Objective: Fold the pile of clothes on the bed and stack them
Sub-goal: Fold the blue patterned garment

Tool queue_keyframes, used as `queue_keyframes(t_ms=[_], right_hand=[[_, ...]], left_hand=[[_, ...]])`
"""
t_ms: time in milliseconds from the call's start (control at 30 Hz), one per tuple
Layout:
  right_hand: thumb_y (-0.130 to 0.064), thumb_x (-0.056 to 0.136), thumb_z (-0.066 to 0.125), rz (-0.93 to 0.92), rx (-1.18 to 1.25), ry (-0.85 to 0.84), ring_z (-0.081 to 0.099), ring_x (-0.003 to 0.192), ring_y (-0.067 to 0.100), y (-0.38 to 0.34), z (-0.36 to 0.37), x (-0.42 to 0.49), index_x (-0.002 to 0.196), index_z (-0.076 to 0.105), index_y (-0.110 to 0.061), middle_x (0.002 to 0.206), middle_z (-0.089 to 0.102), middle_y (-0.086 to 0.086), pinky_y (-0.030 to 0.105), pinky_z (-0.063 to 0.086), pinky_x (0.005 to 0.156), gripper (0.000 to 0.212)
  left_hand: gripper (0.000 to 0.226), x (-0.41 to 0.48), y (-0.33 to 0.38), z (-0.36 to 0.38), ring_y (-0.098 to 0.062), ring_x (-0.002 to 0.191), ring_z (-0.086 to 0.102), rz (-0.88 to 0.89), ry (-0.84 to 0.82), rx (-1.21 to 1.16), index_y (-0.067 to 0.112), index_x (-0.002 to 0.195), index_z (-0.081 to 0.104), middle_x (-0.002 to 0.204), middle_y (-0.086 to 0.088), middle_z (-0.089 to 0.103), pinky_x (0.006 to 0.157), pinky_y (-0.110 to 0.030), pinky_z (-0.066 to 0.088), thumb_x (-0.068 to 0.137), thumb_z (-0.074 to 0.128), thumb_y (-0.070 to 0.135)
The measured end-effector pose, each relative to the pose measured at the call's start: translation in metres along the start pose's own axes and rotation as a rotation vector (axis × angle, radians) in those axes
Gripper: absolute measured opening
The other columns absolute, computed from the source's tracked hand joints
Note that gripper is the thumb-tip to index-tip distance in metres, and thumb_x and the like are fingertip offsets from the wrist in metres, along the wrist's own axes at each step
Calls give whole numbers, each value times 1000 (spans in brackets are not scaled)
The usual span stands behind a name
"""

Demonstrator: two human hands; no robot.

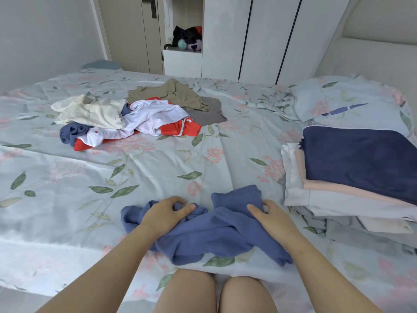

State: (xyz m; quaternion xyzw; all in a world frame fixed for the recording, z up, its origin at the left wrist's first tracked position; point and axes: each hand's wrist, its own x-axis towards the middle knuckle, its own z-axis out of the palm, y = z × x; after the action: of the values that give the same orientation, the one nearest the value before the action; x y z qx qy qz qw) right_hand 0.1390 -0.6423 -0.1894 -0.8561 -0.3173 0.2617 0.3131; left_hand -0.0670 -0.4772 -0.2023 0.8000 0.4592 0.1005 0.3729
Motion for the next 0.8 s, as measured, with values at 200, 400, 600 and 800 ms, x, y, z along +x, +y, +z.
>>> queue_keyframes(t_ms=[200, 400, 600, 800], right_hand=[[-23, 93, 51, -73, -92, 177, 52, 76, 23, 3, 9, 14, 68, 41, -21, 68, 50, -4, 25, 37, 60, 27], [-16, 94, 56, -290, 554, 598, 46, 70, 11, -47, -39, 10, 78, 45, -20, 72, 46, -2, 21, 37, 67, 20], [-12, 83, 60, -189, 394, 776, 51, 82, 29, -39, -45, 4, 77, 44, -11, 83, 53, 13, 38, 40, 72, 17], [0, 82, 59, -284, 210, 769, 49, 93, 26, -30, -15, -9, 110, 55, -5, 103, 45, 6, 36, 42, 78, 29]], left_hand=[[30, 8, -11, 0, -19, 66, 52, -57, 74, -185, 10, 70, 56, 61, -1, 54, 75, -37, 47, 95, 53, 26], [35, 21, 43, -57, -16, 58, 46, 42, 432, -792, 13, 65, 47, 60, -6, 48, 59, -26, 41, 99, 47, 20], [26, 16, 51, -59, -21, 72, 51, 78, 430, -766, 14, 70, 55, 70, -4, 55, 73, -35, 47, 96, 53, 18], [31, -2, 33, -46, -17, 58, 45, 83, 393, -630, 8, 61, 55, 61, -5, 51, 57, -26, 38, 92, 58, 11]])
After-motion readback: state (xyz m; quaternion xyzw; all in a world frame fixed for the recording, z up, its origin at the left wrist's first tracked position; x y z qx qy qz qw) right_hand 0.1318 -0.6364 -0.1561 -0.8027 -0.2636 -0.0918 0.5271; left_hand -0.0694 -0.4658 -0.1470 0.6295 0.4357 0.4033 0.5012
